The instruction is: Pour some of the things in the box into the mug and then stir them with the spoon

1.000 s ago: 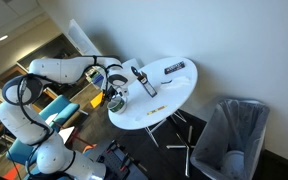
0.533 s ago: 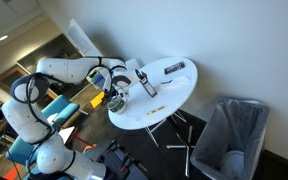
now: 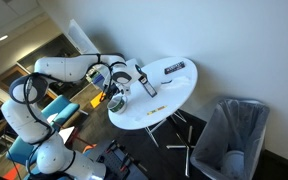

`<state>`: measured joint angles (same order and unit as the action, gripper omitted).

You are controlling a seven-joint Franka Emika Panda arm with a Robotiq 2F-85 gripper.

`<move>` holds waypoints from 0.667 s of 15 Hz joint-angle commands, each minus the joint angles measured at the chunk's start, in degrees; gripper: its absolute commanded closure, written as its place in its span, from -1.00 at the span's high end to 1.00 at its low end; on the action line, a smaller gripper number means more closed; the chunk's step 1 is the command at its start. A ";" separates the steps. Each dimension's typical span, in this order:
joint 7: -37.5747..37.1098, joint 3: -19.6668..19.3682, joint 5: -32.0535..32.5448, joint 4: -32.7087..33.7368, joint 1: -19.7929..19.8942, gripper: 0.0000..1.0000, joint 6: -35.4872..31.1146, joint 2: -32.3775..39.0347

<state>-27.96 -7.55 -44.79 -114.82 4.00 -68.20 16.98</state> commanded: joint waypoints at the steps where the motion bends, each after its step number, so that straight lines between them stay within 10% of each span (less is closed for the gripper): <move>1: -0.39 -0.38 3.04 0.51 -1.11 -0.98 -3.32 -2.19; 10: 13.73 1.18 5.16 -1.57 -0.85 -0.98 -6.27 -5.80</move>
<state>-17.94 -6.85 -40.56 -114.43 3.24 -72.68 14.26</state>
